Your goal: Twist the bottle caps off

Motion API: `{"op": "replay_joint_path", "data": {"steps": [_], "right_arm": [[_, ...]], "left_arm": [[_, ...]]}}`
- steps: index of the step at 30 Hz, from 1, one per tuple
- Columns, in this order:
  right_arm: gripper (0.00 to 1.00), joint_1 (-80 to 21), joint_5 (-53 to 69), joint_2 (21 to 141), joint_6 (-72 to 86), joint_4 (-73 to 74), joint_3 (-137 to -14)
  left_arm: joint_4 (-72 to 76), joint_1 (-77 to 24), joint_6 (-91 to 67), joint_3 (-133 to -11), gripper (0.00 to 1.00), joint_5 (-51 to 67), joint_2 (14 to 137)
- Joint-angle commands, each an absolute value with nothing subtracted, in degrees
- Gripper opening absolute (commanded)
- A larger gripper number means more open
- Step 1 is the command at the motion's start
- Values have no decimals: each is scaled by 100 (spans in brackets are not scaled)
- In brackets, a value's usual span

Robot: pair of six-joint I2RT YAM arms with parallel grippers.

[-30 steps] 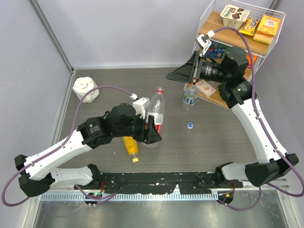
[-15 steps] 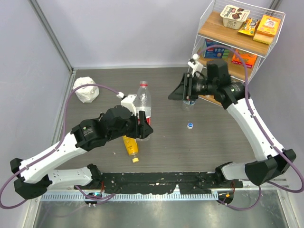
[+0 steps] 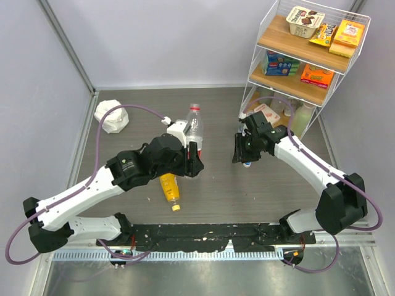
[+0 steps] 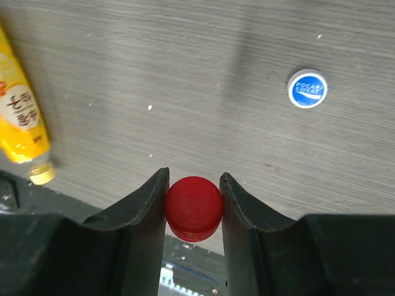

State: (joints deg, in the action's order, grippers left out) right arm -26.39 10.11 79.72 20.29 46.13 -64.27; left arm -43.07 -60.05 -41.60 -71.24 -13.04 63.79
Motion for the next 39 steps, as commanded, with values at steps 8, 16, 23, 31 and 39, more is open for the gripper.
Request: {"op": "replay_joint_path", "data": {"steps": [8, 16, 23, 31, 39], "right_arm": [[43, -2637, 219, 7629, 2347, 3393, -5818], [68, -2637, 299, 7568, 2197, 3594, -6073], [81, -2637, 70, 7120, 2320, 4165, -6380], [99, -2610, 1086, 6425, 2601, 4623, -7451], [99, -2610, 2812, 6486, 3733, 3552, -8279]], "left_arm": [[-3393, -6029, -3832, -7057, 24, -1116, 6697], [-3375, -6021, -3806, -7295, 26, -879, 6944], [-3630, -6029, -3683, -7321, 27, -958, 6706], [-3700, -6029, -3516, -7198, 28, -590, 6381], [-3762, -6029, -3358, -7391, 29, 184, 6390]]}}
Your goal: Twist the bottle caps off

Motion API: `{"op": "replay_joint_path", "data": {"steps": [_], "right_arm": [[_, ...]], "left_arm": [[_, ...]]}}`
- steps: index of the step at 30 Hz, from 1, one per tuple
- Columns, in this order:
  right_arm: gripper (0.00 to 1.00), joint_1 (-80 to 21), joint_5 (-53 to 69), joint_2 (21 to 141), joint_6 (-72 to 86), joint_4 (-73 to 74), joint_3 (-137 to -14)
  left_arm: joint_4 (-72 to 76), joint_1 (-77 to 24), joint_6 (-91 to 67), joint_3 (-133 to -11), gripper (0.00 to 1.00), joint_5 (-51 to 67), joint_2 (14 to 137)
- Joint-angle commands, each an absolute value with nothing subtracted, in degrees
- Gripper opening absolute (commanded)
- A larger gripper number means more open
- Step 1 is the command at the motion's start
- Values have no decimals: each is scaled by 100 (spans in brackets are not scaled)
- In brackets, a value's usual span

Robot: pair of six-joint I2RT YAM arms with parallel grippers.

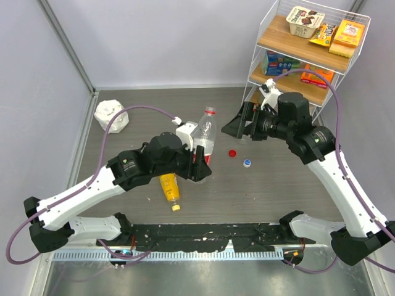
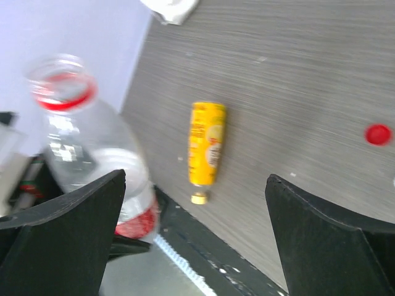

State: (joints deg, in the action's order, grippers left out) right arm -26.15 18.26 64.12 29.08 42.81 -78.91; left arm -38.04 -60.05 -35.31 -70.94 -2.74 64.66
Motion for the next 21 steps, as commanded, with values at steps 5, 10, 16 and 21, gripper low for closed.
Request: {"op": "replay_joint_path", "data": {"steps": [5, 10, 16, 21], "right_arm": [[98, -2610, 3138, 6565, 4508, 2559, -8305], [96, -2628, 3208, 6680, 4711, 2321, -8376], [86, -2619, 3295, 6864, 5018, 1820, -8393], [54, -2628, 3506, 7084, 5159, 1556, -8455]], "left_arm": [[-3946, -6038, -3252, -7593, 30, 255, 6416], [-3964, -6029, -3243, -7699, 29, 536, 6495], [-3938, -6117, -3226, -7787, 29, 536, 6583], [-3938, -6117, -3199, -7849, 29, 527, 6627]]}}
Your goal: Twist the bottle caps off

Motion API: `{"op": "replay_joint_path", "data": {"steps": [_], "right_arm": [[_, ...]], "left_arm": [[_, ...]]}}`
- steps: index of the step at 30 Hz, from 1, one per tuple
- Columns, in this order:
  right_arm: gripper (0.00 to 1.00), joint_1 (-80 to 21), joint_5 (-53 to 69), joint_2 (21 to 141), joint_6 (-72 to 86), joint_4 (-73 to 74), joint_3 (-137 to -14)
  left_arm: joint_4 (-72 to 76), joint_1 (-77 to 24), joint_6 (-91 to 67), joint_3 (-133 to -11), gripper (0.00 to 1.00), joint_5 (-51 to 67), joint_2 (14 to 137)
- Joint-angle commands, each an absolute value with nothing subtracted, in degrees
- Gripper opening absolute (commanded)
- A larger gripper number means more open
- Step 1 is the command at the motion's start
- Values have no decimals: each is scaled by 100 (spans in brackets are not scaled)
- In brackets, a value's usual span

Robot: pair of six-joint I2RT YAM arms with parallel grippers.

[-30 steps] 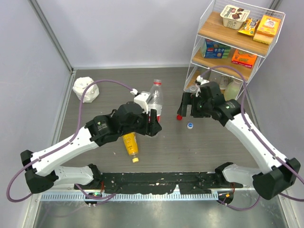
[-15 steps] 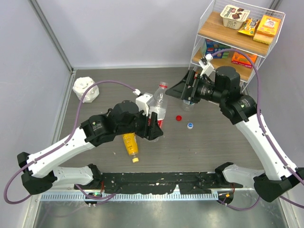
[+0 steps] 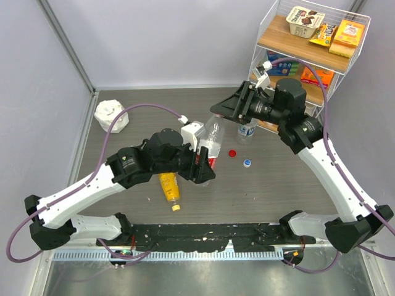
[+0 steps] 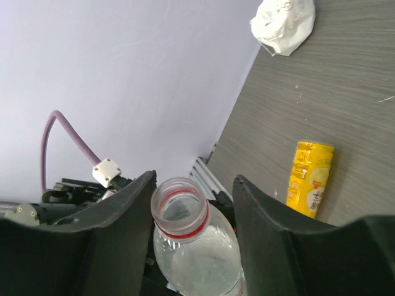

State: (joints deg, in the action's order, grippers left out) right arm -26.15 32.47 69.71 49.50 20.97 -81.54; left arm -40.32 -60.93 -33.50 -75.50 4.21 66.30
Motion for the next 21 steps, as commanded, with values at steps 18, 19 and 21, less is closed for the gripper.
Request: {"op": "replay_joint_path", "data": {"steps": [18, 19, 21], "right_arm": [[2, -2637, 2912, 7268, 3807, 2645, -8780], [2, -2637, 2787, 7303, 3579, 2776, -8859], [2, -2637, 2383, 7409, 3263, 2961, -8990]], "left_arm": [[-4034, -6117, -3278, -7954, 100, -412, 6785], [-4086, -6100, -3270, -7980, 100, -474, 6820], [-4175, -6021, -3278, -8068, 100, -431, 6978]]}}
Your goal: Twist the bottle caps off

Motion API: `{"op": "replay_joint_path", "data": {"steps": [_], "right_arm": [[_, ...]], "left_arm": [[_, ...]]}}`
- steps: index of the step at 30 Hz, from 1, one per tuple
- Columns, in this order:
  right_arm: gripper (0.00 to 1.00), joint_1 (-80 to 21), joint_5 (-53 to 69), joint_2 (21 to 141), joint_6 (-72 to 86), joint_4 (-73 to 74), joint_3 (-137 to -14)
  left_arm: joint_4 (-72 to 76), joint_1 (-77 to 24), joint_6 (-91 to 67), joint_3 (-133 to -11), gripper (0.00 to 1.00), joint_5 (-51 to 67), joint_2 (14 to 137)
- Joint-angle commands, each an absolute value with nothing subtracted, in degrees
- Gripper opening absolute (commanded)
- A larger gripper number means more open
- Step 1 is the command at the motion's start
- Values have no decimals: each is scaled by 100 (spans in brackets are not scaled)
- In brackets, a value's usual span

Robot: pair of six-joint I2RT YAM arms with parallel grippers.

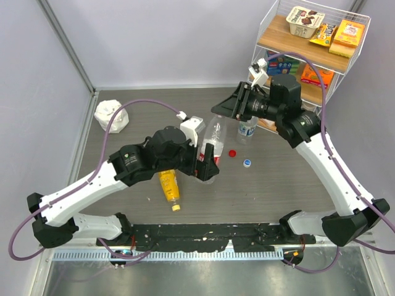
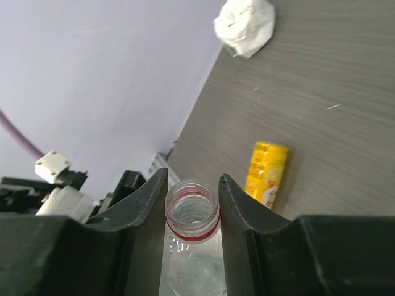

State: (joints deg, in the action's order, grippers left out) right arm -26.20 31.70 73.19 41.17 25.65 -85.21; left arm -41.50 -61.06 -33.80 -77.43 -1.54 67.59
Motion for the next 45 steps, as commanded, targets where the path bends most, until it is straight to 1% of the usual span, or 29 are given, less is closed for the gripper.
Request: {"op": "replay_joint_path", "data": {"steps": [1, 5, 8, 13, 17, 22, 26, 32, 37, 39, 45], "right_arm": [[2, -2628, 2173, 7461, 3182, 3014, -9017], [2, -2637, 1523, 7646, 2630, 2962, -9123], [2, -2637, 995, 7760, 2435, 2734, -9123], [2, -2645, 344, 7971, 2242, 1944, -9010], [2, -2654, -217, 8138, 2013, 881, -8650], [2, -2698, -562, 8410, 1216, -1252, -7929], [2, -2716, -536, 8858, 442, -2169, -7752], [1, -2716, -457, 9500, 79, -3443, -7497], [2, -2716, -396, 9948, -228, -3647, -7664], [1, -2716, -439, 10054, -290, -4321, -7463], [1, -2654, -440, 10335, -238, -4377, -7356]], "left_arm": [[-4218, -5977, -3287, -8147, 100, -344, 7066], [-4429, -5635, -3392, -8586, 100, -27, 7549], [-4535, -5222, -3541, -8929, 100, 473, 7839], [-4632, -4124, -3797, -9333, 100, 1518, 8173], [-4676, -3473, -3788, -9702, 100, 2328, 8455], [-4711, -2963, -3674, -9966, 99, 2864, 8753], [-4711, -2716, -3674, -10090, 100, 3120, 8973], [-4606, -2479, -3665, -10256, 100, 3340, 9307], [-4684, -2382, -3595, -10511, 100, 3410, 9650], [-4816, -2364, -3507, -10660, 100, 3410, 9782], [-5185, -2312, -3305, -11100, 100, 3349, 10151]]}}
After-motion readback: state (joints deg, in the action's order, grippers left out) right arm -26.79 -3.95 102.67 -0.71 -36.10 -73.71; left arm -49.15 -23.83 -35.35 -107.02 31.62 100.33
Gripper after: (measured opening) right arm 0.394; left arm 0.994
